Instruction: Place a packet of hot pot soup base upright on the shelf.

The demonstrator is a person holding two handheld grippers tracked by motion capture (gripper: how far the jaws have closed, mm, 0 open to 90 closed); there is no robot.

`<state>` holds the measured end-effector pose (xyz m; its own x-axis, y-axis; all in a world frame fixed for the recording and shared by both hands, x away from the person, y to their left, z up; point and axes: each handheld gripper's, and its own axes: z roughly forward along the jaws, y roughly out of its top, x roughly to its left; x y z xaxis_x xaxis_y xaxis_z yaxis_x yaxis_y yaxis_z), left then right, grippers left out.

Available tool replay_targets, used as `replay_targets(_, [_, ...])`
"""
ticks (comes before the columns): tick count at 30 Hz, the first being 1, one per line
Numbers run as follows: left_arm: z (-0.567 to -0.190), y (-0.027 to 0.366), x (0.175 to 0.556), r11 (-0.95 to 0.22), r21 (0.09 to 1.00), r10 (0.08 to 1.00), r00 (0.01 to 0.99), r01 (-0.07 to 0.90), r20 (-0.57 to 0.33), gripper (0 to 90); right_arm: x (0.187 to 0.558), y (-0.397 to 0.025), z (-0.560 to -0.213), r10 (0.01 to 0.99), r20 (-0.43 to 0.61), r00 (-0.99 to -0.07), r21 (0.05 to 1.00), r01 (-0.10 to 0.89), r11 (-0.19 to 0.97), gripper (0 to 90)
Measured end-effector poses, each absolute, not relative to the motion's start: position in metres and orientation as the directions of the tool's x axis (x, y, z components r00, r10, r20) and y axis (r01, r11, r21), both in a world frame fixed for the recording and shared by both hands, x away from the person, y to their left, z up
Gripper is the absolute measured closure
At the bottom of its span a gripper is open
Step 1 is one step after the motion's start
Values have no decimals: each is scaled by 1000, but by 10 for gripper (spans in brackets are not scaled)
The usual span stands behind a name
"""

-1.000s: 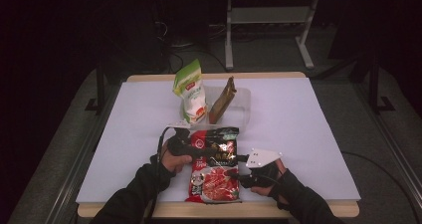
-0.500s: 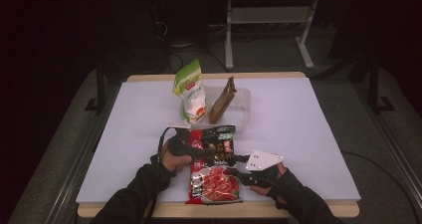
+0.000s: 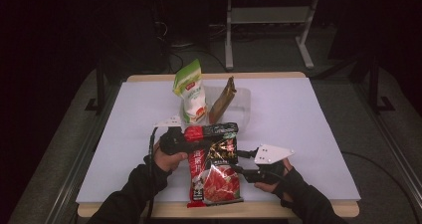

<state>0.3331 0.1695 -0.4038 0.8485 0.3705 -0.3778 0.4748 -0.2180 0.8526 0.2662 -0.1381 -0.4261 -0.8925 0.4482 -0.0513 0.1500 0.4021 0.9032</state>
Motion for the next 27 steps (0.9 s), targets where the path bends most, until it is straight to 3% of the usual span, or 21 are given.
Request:
replay_targets(5, [-396, 175, 326, -187, 870, 378, 851, 456, -365, 781, 269, -159, -421, 448, -1, -894, 901, 193, 388, 335])
replay_targets(13, [-380, 177, 311, -156, 899, 400, 858, 410, -322, 785, 276, -195, -417, 599, -11, -801, 900, 252, 354, 323])
replay_targets(27, [-366, 181, 299, -131, 937, 475, 850, 323, -227, 782, 282, -202, -432, 660, -68, -749, 835, 319, 449, 254])
